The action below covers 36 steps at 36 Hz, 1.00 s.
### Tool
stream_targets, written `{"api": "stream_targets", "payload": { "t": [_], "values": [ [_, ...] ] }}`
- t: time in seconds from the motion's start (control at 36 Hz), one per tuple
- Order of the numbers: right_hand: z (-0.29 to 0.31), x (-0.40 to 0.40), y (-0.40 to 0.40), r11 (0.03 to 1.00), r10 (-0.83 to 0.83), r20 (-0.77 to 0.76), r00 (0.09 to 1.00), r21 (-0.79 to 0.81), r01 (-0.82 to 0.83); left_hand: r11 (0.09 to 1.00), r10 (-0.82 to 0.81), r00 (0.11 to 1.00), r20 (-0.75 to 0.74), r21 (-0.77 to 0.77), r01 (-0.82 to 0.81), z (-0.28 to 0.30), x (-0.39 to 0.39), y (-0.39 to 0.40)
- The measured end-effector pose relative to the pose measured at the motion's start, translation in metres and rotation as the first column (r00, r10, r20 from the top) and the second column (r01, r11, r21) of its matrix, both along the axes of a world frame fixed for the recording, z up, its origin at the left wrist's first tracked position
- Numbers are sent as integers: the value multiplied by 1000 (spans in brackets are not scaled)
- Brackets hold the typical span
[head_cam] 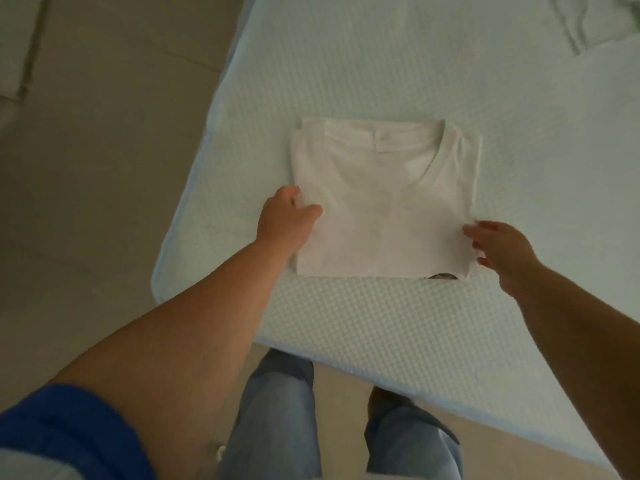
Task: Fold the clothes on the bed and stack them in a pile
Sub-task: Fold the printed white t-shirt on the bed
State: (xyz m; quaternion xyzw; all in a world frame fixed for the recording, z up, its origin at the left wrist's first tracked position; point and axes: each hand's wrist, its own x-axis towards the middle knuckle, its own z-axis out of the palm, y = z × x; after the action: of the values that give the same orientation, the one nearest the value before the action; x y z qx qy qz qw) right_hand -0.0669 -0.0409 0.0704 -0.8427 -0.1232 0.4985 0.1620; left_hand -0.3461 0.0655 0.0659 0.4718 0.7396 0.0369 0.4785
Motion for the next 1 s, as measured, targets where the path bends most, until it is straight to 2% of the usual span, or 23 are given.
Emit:
{"api": "stream_targets", "payload": {
  "t": [0.06,0.11,0.22,0.31,0.44,0.61,0.69,0.75,0.81,0.89,1.0],
  "values": [
    [-2,-7,0,1000,8,-15,1000,13,-8,997,44,997,-56,68,-40,-7,0,-5],
    [-3,-14,-1,999,36,-10,999,24,-36,996,70,996,-49,51,-67,-12,1,-9],
    [-10,-25,-3,999,32,124,992,25,-35,998,-55,998,-40,17,56,-15,4,-19],
    [-15,-28,-1,1000,-13,155,988,17,11,991,-120,993,7,63,120,-14,6,-23],
    [-22,-21,-9,998,-56,144,988,-3,57,992,-77,994,83,106,68,-15,8,-20],
    [-18,-8,-6,995,-91,43,995,-26,92,997,67,990,125,38,-72,-18,19,-14],
    [-14,-2,-1,993,-115,-9,993,-15,115,970,217,965,149,-147,-195,-18,25,-8],
    [-9,2,3,981,-193,-129,973,-16,192,904,363,904,225,-319,-284,-14,27,-7],
    [-3,6,5,955,-293,-271,917,-40,294,851,458,850,260,-404,-335,-8,27,-8],
    [7,8,5,940,-325,-342,882,-20,339,826,509,826,241,-407,-390,-3,25,-12],
    [25,1,6,928,-334,-282,899,67,366,869,453,843,288,-353,-347,12,24,-7]
  ]
}}
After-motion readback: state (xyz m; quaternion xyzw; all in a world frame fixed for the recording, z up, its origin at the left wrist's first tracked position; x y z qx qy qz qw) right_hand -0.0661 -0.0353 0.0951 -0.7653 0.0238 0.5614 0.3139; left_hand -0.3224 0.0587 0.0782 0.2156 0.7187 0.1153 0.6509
